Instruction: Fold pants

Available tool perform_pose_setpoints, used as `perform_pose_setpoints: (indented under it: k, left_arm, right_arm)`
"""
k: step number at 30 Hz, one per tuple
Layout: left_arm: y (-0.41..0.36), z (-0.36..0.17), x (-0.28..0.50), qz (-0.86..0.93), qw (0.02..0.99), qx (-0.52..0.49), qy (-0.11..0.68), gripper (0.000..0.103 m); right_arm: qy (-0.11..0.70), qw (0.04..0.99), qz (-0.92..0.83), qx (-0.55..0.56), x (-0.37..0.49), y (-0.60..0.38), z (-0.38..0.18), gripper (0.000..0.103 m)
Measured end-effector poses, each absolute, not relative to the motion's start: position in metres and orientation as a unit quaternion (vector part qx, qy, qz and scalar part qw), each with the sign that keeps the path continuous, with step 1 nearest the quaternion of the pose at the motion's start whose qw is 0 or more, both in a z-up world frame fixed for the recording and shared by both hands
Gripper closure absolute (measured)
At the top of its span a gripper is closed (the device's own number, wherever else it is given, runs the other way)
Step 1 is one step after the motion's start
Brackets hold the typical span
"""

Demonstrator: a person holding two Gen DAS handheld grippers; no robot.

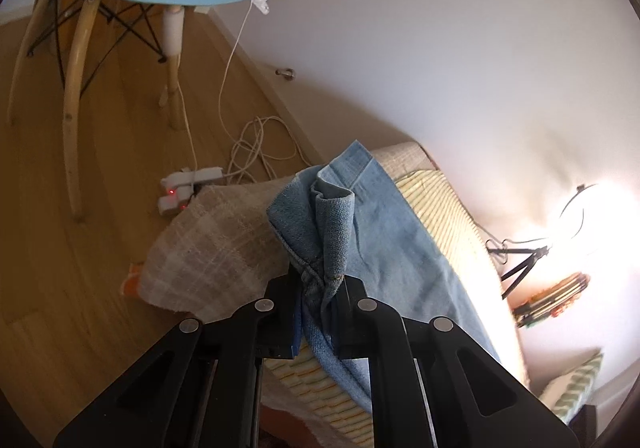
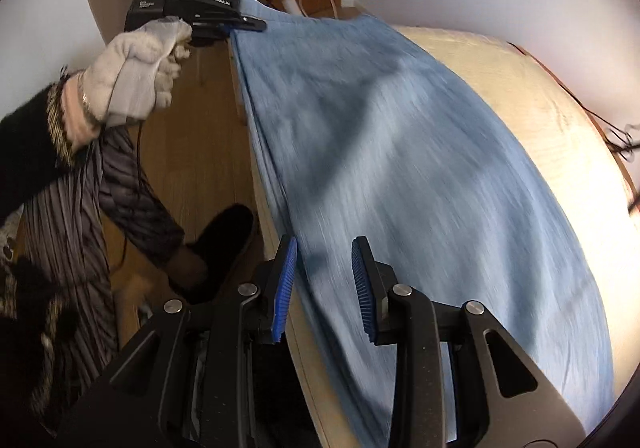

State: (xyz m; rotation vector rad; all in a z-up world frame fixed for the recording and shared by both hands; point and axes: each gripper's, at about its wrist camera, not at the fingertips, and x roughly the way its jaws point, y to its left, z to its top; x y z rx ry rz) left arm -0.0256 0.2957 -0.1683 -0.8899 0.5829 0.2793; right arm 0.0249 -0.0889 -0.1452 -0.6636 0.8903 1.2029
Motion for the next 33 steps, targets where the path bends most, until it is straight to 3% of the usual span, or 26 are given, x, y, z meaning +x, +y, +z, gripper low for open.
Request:
perform_pose_setpoints:
  k: [5, 7, 8, 9, 15, 17, 19, 21, 22, 29, 33]
  left_arm:
    - [0.294, -0.161, -0.024, 0.111, 0.861, -0.413, 0.276, 0.094]
    - [0.296, -0.163, -0.023, 0.107, 0.855, -0.427, 0.275, 0.084]
    - [0.297, -0.165, -0.023, 0.108, 0.852, -0.432, 0.277, 0.079]
    - [0.297, -0.167, -0.022, 0.113, 0.847, -0.435, 0.282, 0.067]
    - [0.299, -0.181, -0.016, 0.128, 0.833, -0.453, 0.29, 0.067]
    - [0.298, -0.176, -0.019, 0.141, 0.843, -0.437, 0.28, 0.08]
    - [0.298, -0.171, -0.018, 0.144, 0.848, -0.428, 0.277, 0.084]
    - [0.295, -0.162, -0.018, 0.136, 0.858, -0.415, 0.269, 0.086]
    - [0.289, -0.153, -0.016, 0.132, 0.87, -0.394, 0.266, 0.086]
    - [0.218, -0.086, 0.009, 0.046, 0.935, -0.254, 0.244, 0.087]
    - [0.155, -0.065, 0.028, -0.024, 0.95, -0.185, 0.25, 0.087]
  right_arm:
    - [0.39, 0.671, 0.536, -0.332, 0.017, -0.063, -0.161, 0.073]
    - [0.395, 0.667, 0.537, -0.334, 0.017, -0.06, -0.164, 0.076]
    - [0.399, 0.665, 0.538, -0.331, 0.019, -0.06, -0.165, 0.088]
    - [0.405, 0.664, 0.537, -0.326, 0.019, -0.059, -0.164, 0.09]
    - [0.425, 0.656, 0.544, -0.305, 0.019, -0.062, -0.159, 0.089]
    - [0.432, 0.659, 0.542, -0.292, 0.02, -0.068, -0.155, 0.088]
    - [0.433, 0.668, 0.539, -0.275, 0.023, -0.077, -0.149, 0.083]
    - [0.43, 0.685, 0.531, -0.255, 0.027, -0.089, -0.143, 0.061]
    - [0.428, 0.695, 0.524, -0.243, 0.031, -0.094, -0.14, 0.057]
    - [0.453, 0.746, 0.471, -0.126, 0.078, -0.148, -0.123, 0.055]
    - [0.466, 0.77, 0.434, -0.035, 0.116, -0.185, -0.112, 0.043]
